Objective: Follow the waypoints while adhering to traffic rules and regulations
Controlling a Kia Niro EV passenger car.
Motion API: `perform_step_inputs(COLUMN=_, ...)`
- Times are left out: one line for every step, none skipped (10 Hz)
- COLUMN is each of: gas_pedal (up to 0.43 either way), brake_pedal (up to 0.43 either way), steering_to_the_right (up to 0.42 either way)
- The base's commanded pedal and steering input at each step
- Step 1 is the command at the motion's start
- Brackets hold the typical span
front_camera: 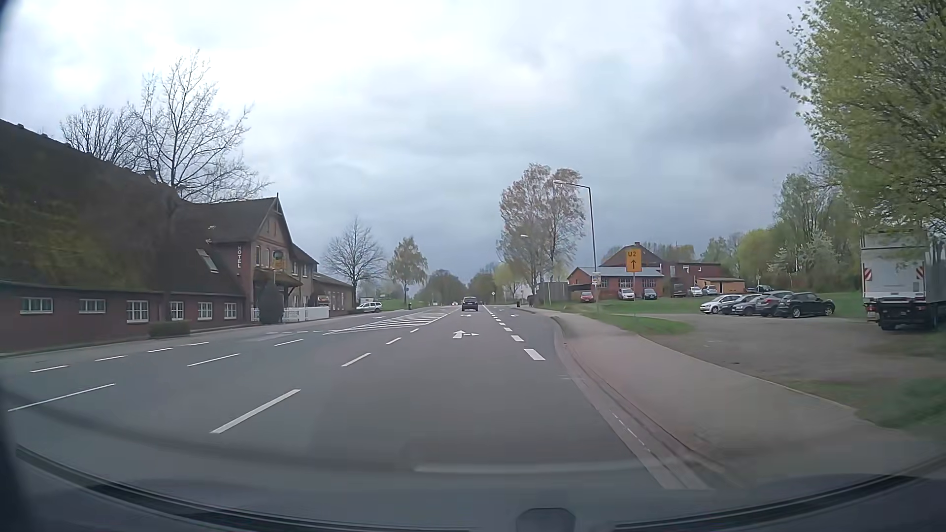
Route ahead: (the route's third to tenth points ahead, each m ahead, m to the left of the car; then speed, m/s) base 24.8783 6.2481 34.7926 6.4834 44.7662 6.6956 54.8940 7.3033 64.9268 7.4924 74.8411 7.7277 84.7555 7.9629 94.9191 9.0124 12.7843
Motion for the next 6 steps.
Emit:
perform_step_inputs(gas_pedal=0.177, brake_pedal=0.006, steering_to_the_right=0.006)
perform_step_inputs(gas_pedal=0.177, brake_pedal=0.0, steering_to_the_right=0.006)
perform_step_inputs(gas_pedal=0.177, brake_pedal=0.0, steering_to_the_right=0.006)
perform_step_inputs(gas_pedal=0.177, brake_pedal=0.0, steering_to_the_right=0.005)
perform_step_inputs(gas_pedal=0.177, brake_pedal=0.0, steering_to_the_right=0.005)
perform_step_inputs(gas_pedal=0.177, brake_pedal=0.0, steering_to_the_right=0.004)
